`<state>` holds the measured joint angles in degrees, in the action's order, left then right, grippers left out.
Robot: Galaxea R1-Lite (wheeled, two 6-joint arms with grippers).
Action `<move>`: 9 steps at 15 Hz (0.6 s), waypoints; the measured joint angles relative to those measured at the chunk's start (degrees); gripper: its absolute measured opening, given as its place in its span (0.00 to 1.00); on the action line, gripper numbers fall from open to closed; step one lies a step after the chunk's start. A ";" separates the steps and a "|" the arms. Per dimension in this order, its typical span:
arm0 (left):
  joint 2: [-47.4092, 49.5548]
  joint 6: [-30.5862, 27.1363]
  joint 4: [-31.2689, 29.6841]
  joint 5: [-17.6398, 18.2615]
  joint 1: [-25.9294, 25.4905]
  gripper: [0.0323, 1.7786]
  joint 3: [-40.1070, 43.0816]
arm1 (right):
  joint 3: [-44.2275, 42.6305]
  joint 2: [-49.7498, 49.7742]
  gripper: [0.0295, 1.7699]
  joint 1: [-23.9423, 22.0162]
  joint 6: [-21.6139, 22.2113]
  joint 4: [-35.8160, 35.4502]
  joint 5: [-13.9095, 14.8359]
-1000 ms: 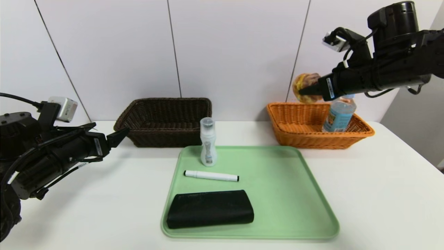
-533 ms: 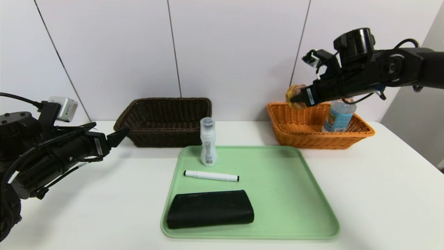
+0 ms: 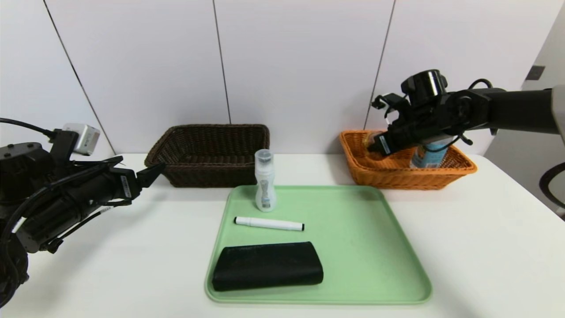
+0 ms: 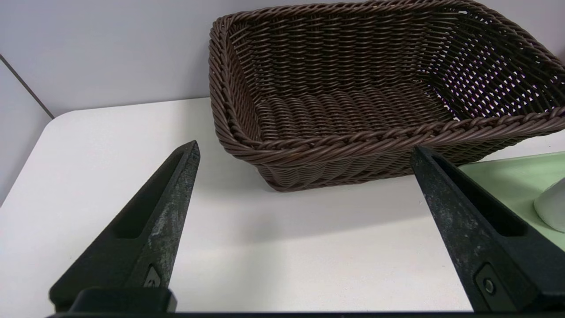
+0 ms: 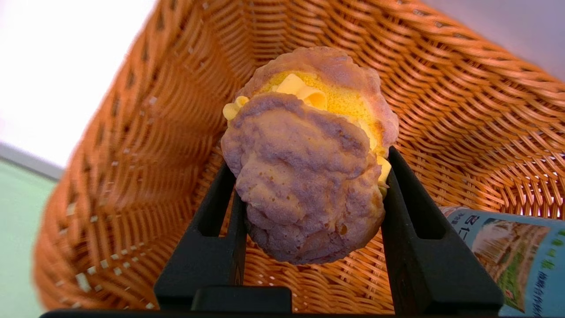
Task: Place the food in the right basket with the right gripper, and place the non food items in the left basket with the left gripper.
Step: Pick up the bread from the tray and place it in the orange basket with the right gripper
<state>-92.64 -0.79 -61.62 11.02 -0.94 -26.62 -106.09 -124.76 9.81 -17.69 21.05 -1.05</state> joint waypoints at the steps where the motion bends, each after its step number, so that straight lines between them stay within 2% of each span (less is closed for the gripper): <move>1: 0.02 0.02 -0.04 0.00 0.00 0.95 0.00 | 0.06 -0.49 0.47 0.00 -0.33 0.00 0.74; 9: 0.61 0.00 0.00 -0.09 0.00 0.95 0.30 | 0.37 -1.43 0.47 0.07 -0.30 0.06 1.12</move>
<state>-92.03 -0.79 -61.62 10.93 -0.94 -26.32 -105.73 -126.18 9.89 -17.99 21.11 0.07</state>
